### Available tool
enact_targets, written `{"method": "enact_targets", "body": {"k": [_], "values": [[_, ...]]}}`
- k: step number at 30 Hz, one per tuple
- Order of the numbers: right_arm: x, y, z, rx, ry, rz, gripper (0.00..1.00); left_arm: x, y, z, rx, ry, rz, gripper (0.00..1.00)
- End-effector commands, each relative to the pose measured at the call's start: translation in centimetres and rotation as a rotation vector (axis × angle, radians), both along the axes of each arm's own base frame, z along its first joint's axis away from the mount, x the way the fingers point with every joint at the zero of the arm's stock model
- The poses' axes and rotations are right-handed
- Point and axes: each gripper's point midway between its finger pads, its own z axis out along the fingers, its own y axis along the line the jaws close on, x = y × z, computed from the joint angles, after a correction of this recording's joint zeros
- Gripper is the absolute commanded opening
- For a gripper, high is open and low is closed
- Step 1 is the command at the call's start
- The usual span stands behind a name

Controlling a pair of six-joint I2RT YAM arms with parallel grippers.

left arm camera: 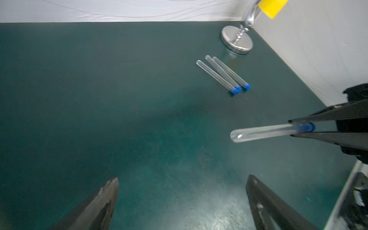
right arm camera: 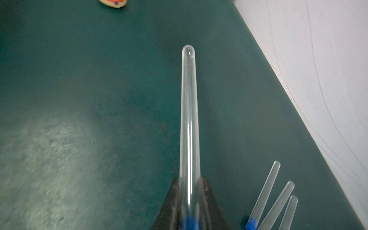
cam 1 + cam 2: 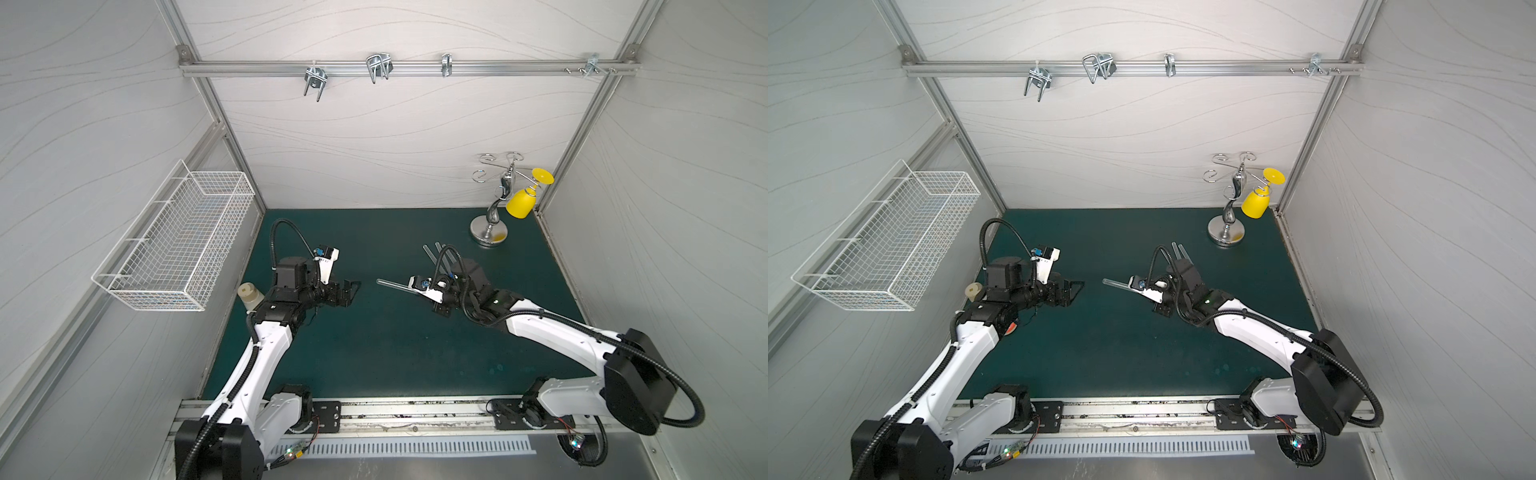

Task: Insert stoppers into test tubes
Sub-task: Place the test tube at the center of the board.

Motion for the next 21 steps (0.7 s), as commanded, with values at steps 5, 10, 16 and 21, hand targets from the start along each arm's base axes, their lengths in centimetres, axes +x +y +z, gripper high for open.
{"method": "enact_targets", "body": {"k": [5,10,16,21], "values": [[3.7,-1.0,-3.0,0.225,0.200,-0.390,0.08,1.7,2.6,0.3,0.065,-0.071,0.152,1.00],[4.8,-1.2,-7.3,0.223,0.286,-0.499,0.08,1.8,2.9,0.2,0.056,-0.072,0.173,1.00],[5.4,-0.8,-10.9,0.163,0.320,-0.524,0.09,1.7,2.7,0.1,0.052,-0.074,0.165,1.00],[5.3,-1.1,-13.8,0.084,0.343,-0.542,0.09,1.7,2.7,0.1,0.048,-0.073,0.165,1.00]]}}
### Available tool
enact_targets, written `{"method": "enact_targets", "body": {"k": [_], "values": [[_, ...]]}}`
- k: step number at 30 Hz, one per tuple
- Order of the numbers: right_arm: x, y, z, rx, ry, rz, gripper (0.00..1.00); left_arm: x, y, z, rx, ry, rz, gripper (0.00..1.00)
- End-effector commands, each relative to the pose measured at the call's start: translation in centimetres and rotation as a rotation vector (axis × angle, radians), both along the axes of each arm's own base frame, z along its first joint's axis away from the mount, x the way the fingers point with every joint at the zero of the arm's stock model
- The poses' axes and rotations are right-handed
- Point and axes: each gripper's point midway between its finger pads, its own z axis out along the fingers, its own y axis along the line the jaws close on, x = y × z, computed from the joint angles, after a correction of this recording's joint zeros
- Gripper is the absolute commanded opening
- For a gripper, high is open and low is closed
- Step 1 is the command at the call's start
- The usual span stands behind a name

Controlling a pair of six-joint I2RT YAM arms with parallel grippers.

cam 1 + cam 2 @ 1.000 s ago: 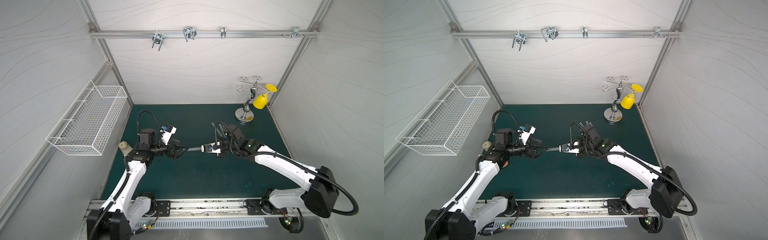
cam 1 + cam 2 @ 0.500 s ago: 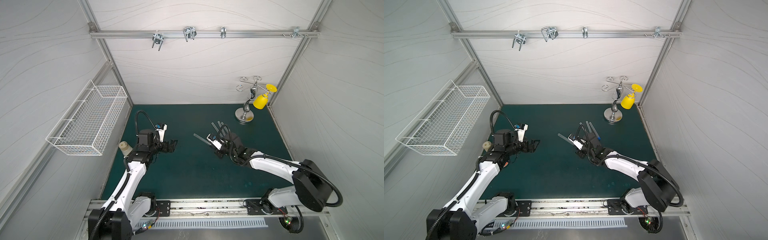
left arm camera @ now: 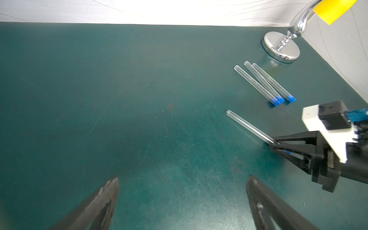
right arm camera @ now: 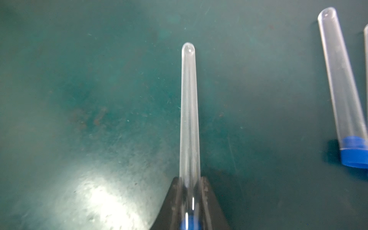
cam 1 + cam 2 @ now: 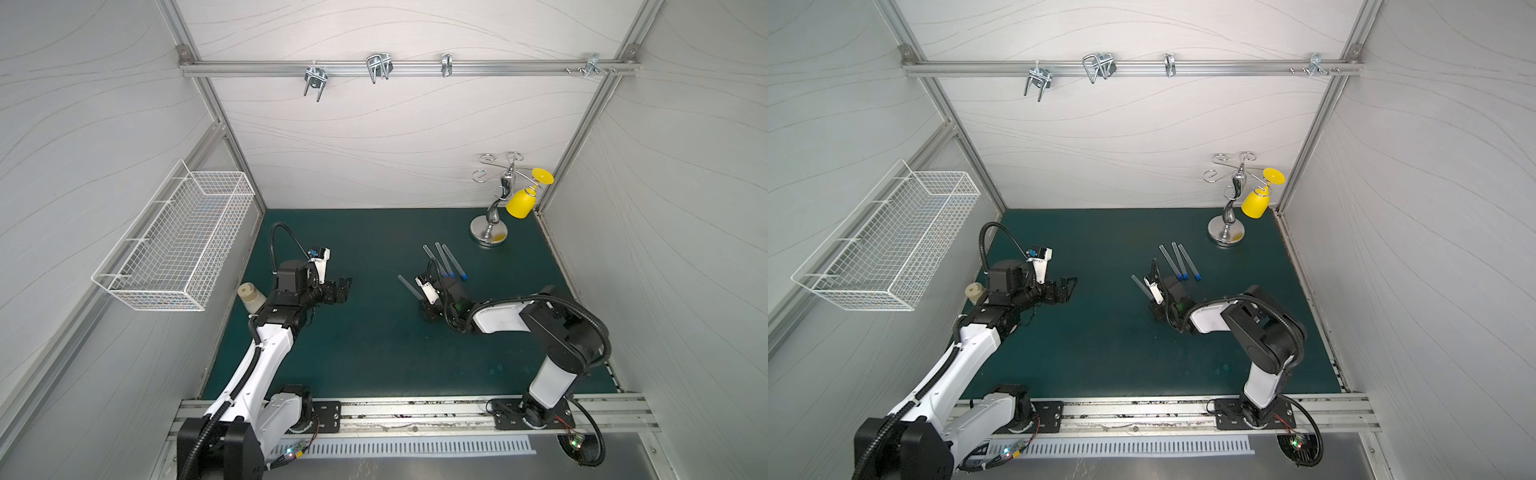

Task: Insert stoppers into test tubes
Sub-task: Place the test tube at the center of the board.

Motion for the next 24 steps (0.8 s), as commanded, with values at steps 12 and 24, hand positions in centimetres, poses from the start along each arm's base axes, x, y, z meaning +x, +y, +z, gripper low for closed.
{"method": "enact_targets", "body": {"k": [12,24], "values": [[0.4,-0.2,-3.5,-0.059,0.051,-0.051,0.27,1.3,0.8,1.8,-0.011,-0.057,0.064,1.00],[1.4,-1.7,5.5,0.036,-0.087,-0.068,0.67,3.3,2.1,0.7,0.124,-0.108,0.135,1.00]]}}
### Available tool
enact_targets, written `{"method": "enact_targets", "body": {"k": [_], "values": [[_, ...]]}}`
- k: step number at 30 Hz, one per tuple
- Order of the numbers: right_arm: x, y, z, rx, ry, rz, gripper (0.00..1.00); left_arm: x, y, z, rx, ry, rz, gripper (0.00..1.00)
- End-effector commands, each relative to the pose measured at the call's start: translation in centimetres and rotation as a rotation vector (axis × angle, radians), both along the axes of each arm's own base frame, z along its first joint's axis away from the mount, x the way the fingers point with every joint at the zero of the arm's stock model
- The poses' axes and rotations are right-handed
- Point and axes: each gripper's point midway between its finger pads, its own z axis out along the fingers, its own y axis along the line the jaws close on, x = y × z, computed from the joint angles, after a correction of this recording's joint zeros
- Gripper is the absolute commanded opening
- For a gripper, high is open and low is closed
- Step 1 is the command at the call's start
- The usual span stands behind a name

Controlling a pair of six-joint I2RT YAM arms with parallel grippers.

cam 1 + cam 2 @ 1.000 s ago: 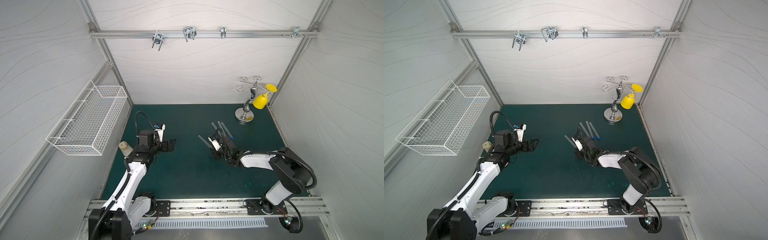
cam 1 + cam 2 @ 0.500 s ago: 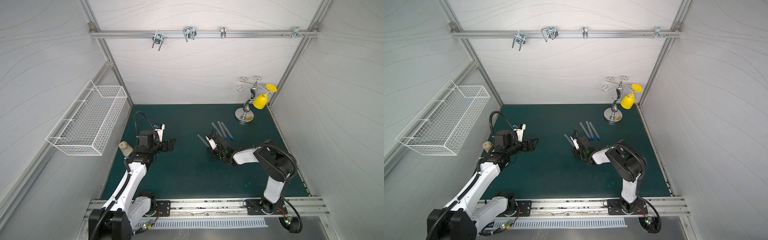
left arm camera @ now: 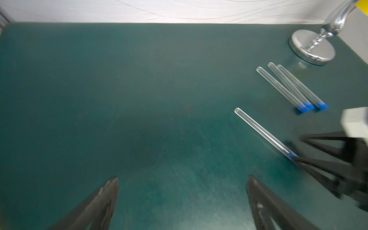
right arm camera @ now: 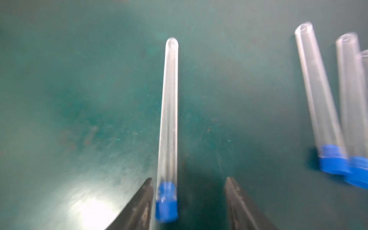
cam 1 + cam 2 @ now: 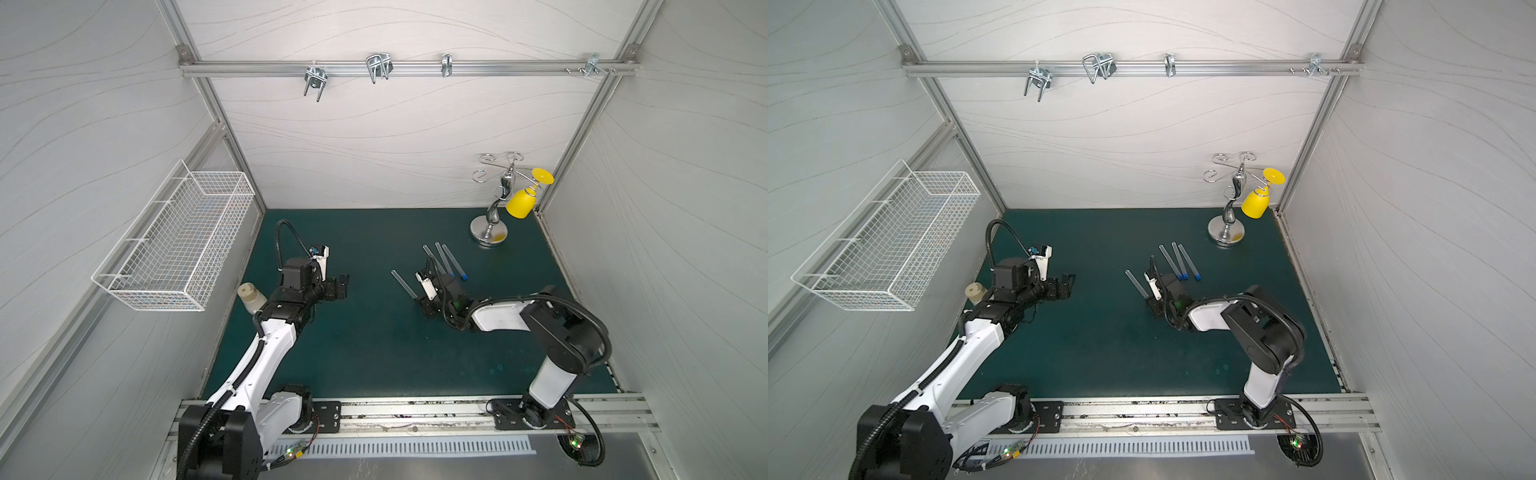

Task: Insert stoppers into test tubes
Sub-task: Place the test tube at the center of the board.

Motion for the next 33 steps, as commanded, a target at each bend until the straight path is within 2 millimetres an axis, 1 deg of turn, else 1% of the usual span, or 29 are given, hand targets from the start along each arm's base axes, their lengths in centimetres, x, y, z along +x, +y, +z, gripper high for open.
{"method": "enact_targets", "body": {"k": [1,3,6,8,10,12,14,15,16,17,18,21,23,26,29,31,33], "values": [[0.4,-1.5,4.0,0.034,-0.060,-0.017,0.72,1.8,0.9,1.0,0.053,-0.116,0.034,1.00],[0.8,-2.7,6.1,0.059,-0.091,-0.043,0.85,2.1,1.2,0.3,0.078,-0.137,0.044,1.00],[1.4,-5.5,9.4,0.100,-0.142,-0.097,0.98,2.6,1.4,-1.1,0.110,-0.148,0.040,1.00],[1.8,-7.9,11.3,0.111,-0.181,-0.144,0.99,2.8,1.5,-2.3,0.120,-0.147,0.038,1.00],[2.1,-10.3,12.8,0.108,-0.224,-0.187,0.99,3.0,1.5,-3.1,0.110,-0.151,0.043,1.00],[2.2,-12.9,13.5,0.098,-0.262,-0.239,0.99,3.3,1.5,-3.7,0.106,-0.159,0.043,1.00],[2.3,-15.8,13.5,0.092,-0.280,-0.308,0.99,3.6,1.6,-4.0,0.107,-0.171,0.045,1.00],[2.3,-17.3,13.3,0.085,-0.285,-0.347,0.99,3.9,1.6,-3.8,0.104,-0.196,0.049,1.00],[2.2,-18.6,13.0,0.075,-0.292,-0.391,0.99,4.1,1.6,-4.0,0.103,-0.202,0.049,1.00],[2.2,-19.8,12.9,0.070,-0.307,-0.436,0.99,4.2,1.6,-4.2,0.098,-0.205,0.050,1.00],[2.2,-20.6,12.7,0.065,-0.323,-0.464,0.99,4.3,1.6,-4.3,0.096,-0.211,0.050,1.00],[2.5,-21.9,12.2,0.042,-0.353,-0.515,0.99,4.5,1.4,-4.9,0.101,-0.235,0.036,1.00],[2.9,-22.6,11.5,0.024,-0.348,-0.536,0.99,4.8,1.8,-5.2,0.116,-0.215,0.057,1.00],[3.4,-23.6,11.0,0.033,-0.361,-0.567,0.99,5.3,2.5,-5.1,0.141,-0.233,0.092,1.00],[3.8,-24.8,10.1,0.060,-0.358,-0.602,0.99,5.3,3.0,-5.3,0.147,-0.316,0.113,1.00],[4.1,-25.4,9.4,0.069,-0.349,-0.618,0.99,5.2,3.3,-5.6,0.138,-0.278,0.126,1.00],[4.4,-25.7,9.0,0.074,-0.356,-0.624,0.99,5.3,4.0,-5.5,0.131,-0.299,0.162,1.00]]}}
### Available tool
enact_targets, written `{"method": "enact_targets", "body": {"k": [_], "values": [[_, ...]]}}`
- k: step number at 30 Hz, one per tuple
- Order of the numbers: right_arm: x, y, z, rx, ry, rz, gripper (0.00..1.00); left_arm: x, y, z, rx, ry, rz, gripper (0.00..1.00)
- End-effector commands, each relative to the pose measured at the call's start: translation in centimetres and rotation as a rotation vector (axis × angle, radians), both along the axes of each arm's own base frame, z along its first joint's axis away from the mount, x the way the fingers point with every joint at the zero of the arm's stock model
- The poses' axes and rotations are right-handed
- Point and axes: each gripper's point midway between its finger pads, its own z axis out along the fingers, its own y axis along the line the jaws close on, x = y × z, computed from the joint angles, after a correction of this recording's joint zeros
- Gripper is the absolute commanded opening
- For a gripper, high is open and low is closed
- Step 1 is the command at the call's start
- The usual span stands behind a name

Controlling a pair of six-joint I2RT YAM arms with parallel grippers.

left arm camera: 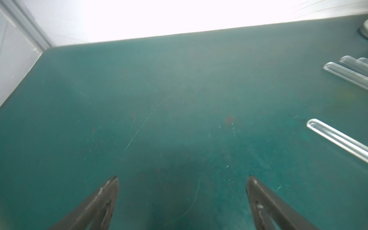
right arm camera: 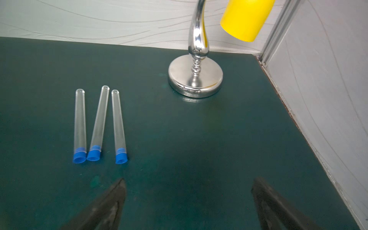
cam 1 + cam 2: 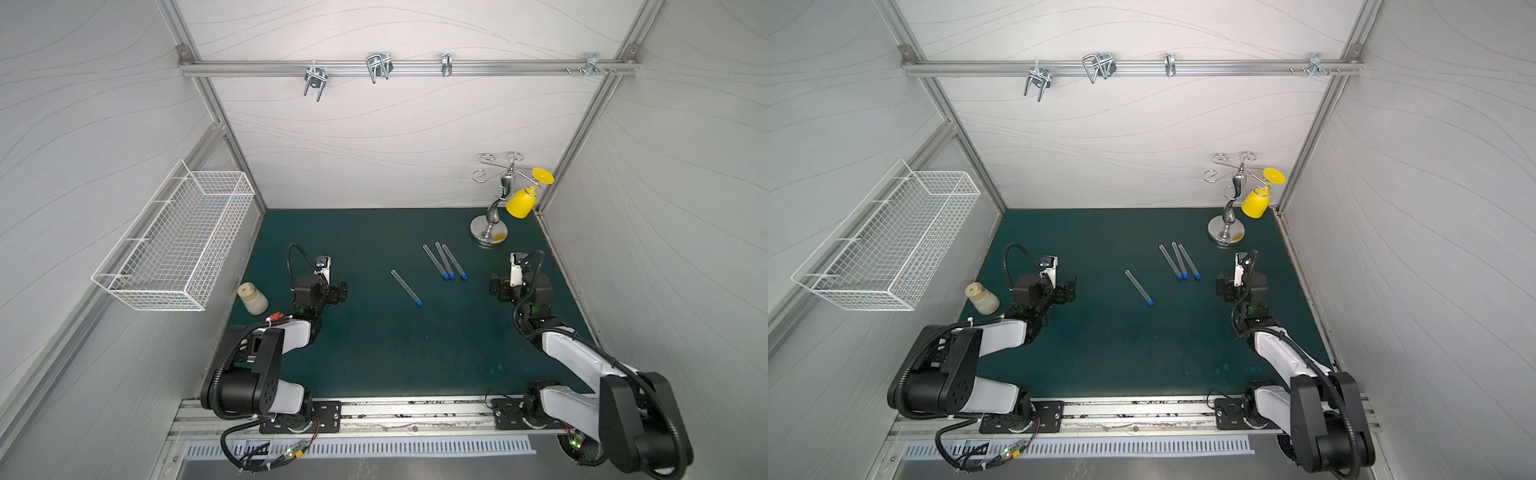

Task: Insert stoppers into test tubes
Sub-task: Place the test tube at the center of the board, then reset both arms

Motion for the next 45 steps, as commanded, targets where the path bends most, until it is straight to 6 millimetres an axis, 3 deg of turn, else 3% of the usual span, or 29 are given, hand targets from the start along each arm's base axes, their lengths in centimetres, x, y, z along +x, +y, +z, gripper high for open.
{"method": "enact_targets", "body": {"k": [1,5,9,19,28,41,45], "values": [[1.1,-0.3,1.0,0.024,-0.088,-0.002,0.99,1.2,1.5,2.4,-0.017,-0.125,0.068,1.00],[1.8,-0.2,0.0,0.010,-0.071,0.010,0.99,1.7,2.3,1.6,-0.025,-0.162,0.101,1.00],[1.9,-0.3,-0.8,0.000,-0.063,0.013,0.99,2.6,3.1,0.9,-0.036,-0.080,0.145,1.00],[1.6,0.8,-0.3,0.087,-0.153,0.051,0.99,2.6,3.6,0.7,-0.052,-0.059,0.170,1.00],[2.2,1.4,-1.4,0.093,-0.146,0.084,0.99,2.7,4.2,0.7,-0.050,-0.055,0.206,1.00],[1.5,1.7,-0.7,0.091,-0.167,0.106,0.99,2.6,4.3,0.7,-0.050,-0.055,0.207,1.00],[1.8,2.4,-1.7,0.083,-0.157,0.144,0.99,2.7,4.3,0.7,-0.051,-0.056,0.206,1.00]]}}
